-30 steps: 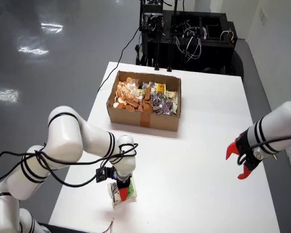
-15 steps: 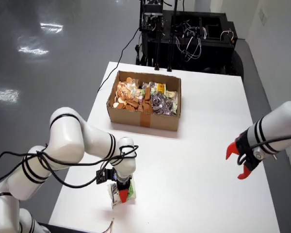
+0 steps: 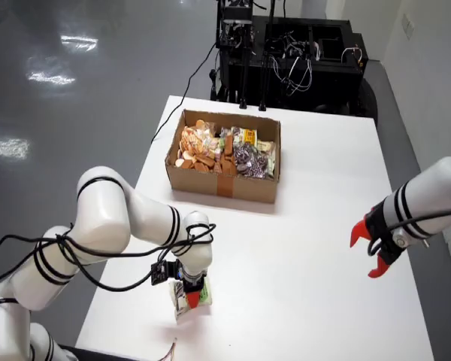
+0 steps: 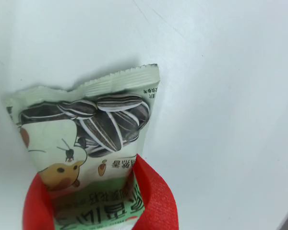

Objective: Grasp a snack and put it in the bin.

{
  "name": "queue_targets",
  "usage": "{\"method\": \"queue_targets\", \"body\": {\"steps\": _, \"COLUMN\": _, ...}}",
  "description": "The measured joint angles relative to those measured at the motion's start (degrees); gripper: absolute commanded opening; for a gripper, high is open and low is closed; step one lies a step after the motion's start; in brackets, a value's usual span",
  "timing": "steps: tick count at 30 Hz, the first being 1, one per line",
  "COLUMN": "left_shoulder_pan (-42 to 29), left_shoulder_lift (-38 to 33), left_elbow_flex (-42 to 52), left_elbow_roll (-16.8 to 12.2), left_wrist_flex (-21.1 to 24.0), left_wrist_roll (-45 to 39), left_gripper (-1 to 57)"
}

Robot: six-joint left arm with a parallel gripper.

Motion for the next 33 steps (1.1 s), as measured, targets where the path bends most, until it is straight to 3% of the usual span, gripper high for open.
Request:
{"method": "queue_targets", "body": {"steps": 15, "left_shoulder_pan": -1.4, "left_shoulder_lift": -1.0, "left_elbow_flex": -4.6, "left_elbow_roll": 1.3, "left_wrist_flex": 4.4, "left_wrist_roll": 0.0, "left_gripper": 28.4}}
{"method": "queue_targets", "body": {"steps": 26, "left_shoulder_pan": -1.1, "left_shoulder_lift": -2.1, "left_elbow_flex": -4.0, "left_elbow_roll": 1.4, "left_wrist_flex": 5.5, "left_wrist_roll": 0.0, "left_gripper": 36.7}}
{"method": "queue_targets", "body": {"steps": 33, "left_shoulder_pan": 0.2, "left_shoulder_lift": -3.4, "left_elbow_flex": -1.7, "left_elbow_roll": 1.1, "left_wrist_flex": 4.6, "left_wrist_roll": 0.0, "left_gripper": 38.2}}
